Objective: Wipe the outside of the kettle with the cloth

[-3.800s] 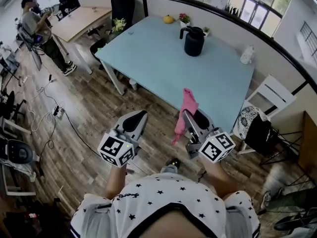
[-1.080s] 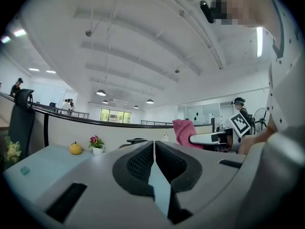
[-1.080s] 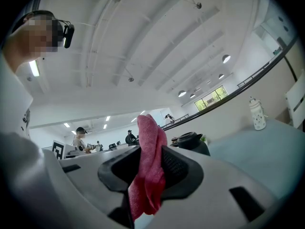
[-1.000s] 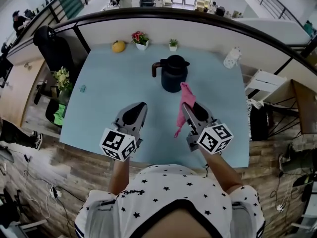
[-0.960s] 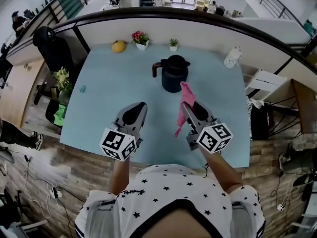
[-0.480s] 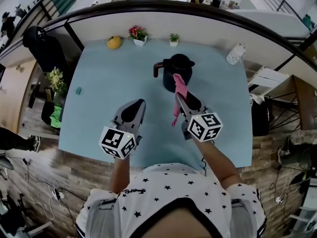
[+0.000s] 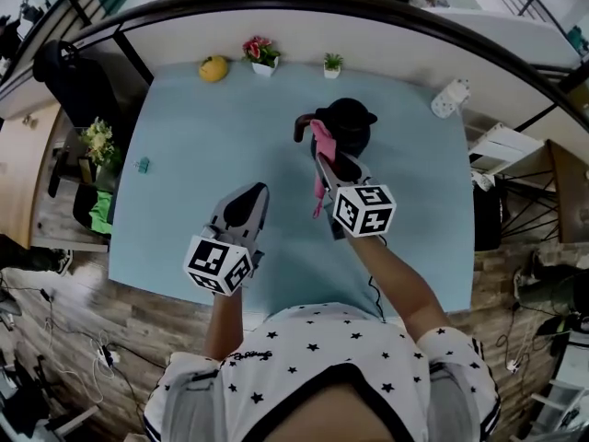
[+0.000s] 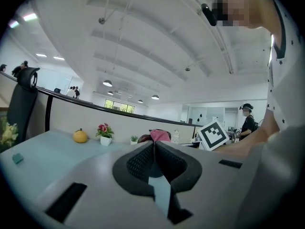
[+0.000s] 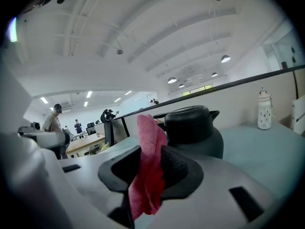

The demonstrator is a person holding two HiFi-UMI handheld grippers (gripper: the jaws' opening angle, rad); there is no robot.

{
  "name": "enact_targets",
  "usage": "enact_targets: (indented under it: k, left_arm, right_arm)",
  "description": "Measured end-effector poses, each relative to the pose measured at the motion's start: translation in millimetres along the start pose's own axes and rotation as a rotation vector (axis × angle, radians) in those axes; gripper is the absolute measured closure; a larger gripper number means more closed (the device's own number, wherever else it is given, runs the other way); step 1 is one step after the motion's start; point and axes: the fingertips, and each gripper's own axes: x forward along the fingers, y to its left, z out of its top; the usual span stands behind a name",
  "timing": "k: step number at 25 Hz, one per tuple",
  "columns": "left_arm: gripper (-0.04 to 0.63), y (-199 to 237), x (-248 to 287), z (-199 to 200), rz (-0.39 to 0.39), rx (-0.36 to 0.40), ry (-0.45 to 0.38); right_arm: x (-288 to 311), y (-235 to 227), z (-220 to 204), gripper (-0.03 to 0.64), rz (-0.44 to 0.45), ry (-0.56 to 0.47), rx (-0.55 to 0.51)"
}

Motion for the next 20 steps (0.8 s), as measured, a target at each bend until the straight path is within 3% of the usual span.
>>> enact_targets:
  k: [7,20]
  left_arm:
    - [0.56,12,-6,-5,0.013,-0.027,0.001]
    - [0.56,-2,-6,-4,0.0,-0.031,-0.002]
  right_arm:
    - [19,1,0,0.494,-0.035,0.013,0.025]
    - [-9,-20,5,0.495,-0.051,-0.013,0.088]
